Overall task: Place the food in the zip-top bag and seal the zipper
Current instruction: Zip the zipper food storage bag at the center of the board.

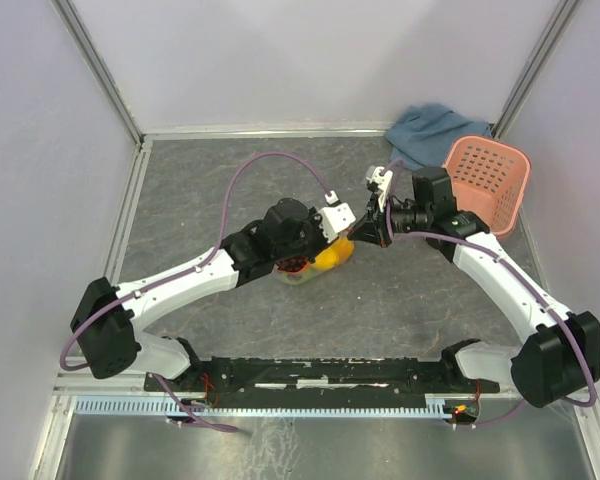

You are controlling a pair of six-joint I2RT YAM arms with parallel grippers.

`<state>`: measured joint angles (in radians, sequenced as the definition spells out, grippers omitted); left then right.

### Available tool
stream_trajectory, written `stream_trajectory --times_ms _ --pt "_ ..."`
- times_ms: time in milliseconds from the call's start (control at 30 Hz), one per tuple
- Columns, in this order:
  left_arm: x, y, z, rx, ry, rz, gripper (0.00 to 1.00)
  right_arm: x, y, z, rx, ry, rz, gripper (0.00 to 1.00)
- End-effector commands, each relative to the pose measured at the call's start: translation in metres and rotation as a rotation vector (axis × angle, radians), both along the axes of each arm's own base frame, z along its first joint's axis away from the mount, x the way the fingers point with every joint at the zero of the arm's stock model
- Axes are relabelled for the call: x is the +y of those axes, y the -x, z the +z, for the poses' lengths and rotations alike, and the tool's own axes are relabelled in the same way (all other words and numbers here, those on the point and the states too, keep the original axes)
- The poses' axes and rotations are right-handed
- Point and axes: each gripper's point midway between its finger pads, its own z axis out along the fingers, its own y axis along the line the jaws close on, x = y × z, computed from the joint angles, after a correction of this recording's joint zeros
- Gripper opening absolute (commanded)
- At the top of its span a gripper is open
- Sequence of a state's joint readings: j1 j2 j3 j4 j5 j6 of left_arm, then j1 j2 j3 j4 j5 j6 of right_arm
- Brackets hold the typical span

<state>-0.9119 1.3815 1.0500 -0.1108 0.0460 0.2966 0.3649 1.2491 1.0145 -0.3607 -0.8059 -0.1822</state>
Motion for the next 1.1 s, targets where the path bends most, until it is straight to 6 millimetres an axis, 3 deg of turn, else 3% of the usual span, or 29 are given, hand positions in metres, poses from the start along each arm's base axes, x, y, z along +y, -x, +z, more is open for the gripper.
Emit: stream_trajectory --times_ms 0,133,267,500,733,933,1067 --pt "-0.003 0.000 0.028 -0.019 0.091 -0.037 0.03 -0.003 0.001 0.007 -0.096 0.005 0.017 0.17" --pt "0.002 0.002 0.035 -0.020 0.134 -0.040 0.03 -0.003 0.003 0.001 -0.135 0.008 0.038 0.40" --pt "0.004 0.005 0.045 -0.019 0.165 -0.044 0.03 -0.004 0.000 -0.002 -0.190 -0.002 0.036 0.49" --pt "0.006 0.019 0.050 -0.017 0.194 -0.098 0.03 0.005 -0.003 0.003 -0.324 -0.077 0.076 0.51" --pt "0.011 0.025 0.046 -0.019 0.192 -0.106 0.03 0.004 -0.018 0.018 -0.438 -0.062 0.076 0.53" --pt "0.011 0.027 0.049 -0.024 0.199 -0.116 0.03 0.020 0.000 0.026 -0.432 -0.142 0.247 0.51" --pt "0.010 0.030 0.052 -0.026 0.205 -0.137 0.03 0.023 0.001 0.023 -0.442 -0.159 0.276 0.49"
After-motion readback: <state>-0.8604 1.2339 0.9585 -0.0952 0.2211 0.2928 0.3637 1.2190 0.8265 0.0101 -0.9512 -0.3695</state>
